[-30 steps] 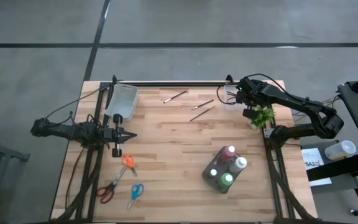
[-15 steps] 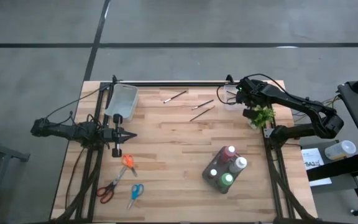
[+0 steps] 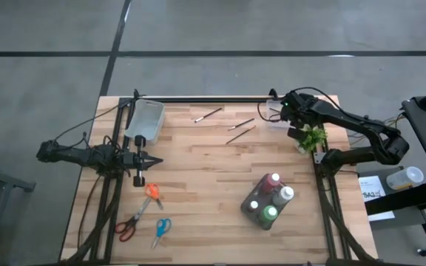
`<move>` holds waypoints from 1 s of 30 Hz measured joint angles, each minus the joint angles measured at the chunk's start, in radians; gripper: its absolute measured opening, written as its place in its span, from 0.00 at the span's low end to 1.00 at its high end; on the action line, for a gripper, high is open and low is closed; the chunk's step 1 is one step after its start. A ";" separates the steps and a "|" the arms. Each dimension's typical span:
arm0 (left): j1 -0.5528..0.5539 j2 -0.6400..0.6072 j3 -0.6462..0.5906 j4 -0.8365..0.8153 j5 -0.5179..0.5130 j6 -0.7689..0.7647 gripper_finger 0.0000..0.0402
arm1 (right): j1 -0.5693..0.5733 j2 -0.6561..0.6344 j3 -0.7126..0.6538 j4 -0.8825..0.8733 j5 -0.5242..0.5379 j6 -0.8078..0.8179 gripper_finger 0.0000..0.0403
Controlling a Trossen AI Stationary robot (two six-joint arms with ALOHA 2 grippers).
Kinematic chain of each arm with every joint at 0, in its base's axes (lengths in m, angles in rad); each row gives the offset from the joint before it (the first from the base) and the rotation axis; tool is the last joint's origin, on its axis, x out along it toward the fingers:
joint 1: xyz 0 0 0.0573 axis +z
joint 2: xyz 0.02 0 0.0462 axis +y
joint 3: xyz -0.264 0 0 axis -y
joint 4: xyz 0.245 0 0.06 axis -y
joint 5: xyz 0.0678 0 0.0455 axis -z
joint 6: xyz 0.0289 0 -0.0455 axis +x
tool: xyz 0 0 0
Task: Pick & Place Paint Supplies
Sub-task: Put the gold paint brush into the transparent bin
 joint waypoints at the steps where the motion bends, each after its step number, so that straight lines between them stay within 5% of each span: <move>1: 0.000 0.000 0.000 0.000 0.000 0.000 0.00 | 0.000 -0.002 0.009 0.002 0.008 0.000 0.33; 9: 0.000 0.000 0.000 0.000 0.000 0.000 0.00 | 0.051 -0.007 0.118 0.004 -0.016 0.000 0.33; 18: 0.000 0.000 0.000 0.000 0.000 0.000 0.00 | 0.120 -0.007 0.199 0.034 -0.381 -0.111 0.33; 30: 0.000 0.000 0.000 0.000 0.000 0.000 0.00 | 0.225 0.193 0.219 0.116 -0.380 -0.220 0.33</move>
